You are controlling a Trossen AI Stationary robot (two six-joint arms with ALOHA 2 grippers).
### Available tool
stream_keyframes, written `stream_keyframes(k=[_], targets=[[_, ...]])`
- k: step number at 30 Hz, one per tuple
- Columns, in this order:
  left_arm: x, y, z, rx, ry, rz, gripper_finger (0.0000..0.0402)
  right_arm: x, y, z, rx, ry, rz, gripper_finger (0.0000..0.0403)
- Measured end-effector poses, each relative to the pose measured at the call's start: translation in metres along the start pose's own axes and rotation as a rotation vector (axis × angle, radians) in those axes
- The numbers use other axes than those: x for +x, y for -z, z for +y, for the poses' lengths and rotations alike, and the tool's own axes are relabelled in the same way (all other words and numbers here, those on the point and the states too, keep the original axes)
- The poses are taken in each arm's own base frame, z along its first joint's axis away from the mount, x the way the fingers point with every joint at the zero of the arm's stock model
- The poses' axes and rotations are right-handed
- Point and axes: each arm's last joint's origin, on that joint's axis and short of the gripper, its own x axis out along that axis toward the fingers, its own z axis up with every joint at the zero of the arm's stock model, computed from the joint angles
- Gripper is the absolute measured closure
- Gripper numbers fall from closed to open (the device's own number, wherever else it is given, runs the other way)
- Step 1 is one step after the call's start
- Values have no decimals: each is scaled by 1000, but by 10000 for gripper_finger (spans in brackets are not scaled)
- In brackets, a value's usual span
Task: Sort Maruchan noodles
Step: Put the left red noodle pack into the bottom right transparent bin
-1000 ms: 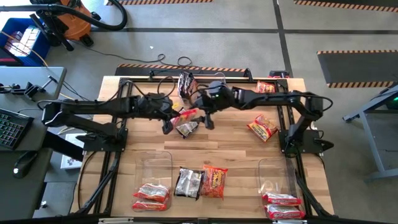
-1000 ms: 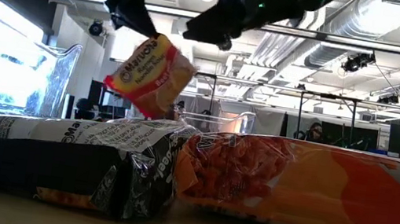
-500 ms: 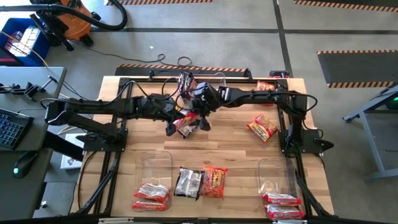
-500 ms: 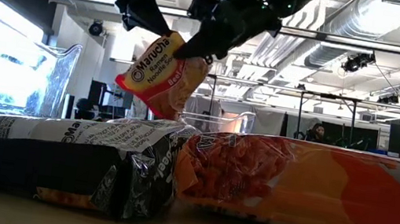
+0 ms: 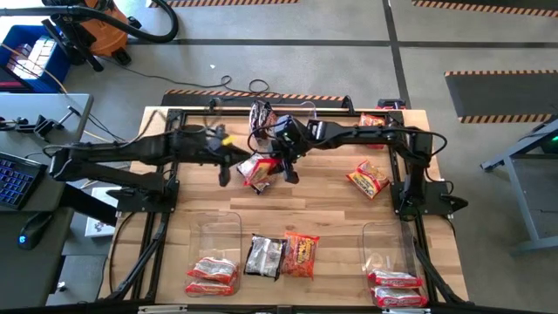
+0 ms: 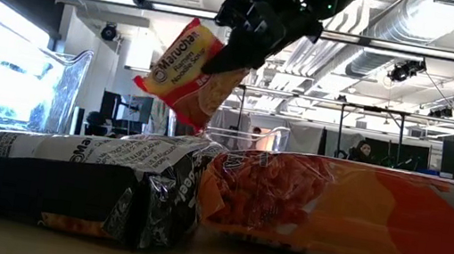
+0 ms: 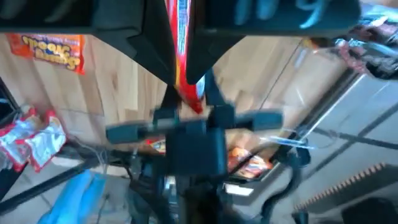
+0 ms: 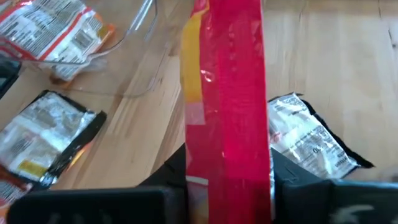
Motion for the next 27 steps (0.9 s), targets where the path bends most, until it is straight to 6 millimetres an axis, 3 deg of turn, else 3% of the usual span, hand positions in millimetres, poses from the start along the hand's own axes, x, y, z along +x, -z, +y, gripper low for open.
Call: stream_keyframes(k=[3, 7, 12, 15, 21, 27], targets=[[-9, 15, 1, -2, 5, -120, 365, -16, -6, 5, -26, 11, -7, 325], [-8, 52, 4, -1, 14, -328, 373, -36, -10, 15, -62, 68, -53, 325], [-12, 85, 6, -7, 45, -619, 392, -55, 17, 30, -61, 190, -234, 325], [-12, 96, 7, -32, 46, -636, 396, -66, 41, 44, -44, 236, -398, 325], [0, 97, 7, -83, 50, -565, 366, -91, 75, 68, -51, 275, -737, 325], [24, 72, 1, -68, 73, -528, 302, -109, 85, 81, -79, 289, -862, 325]])
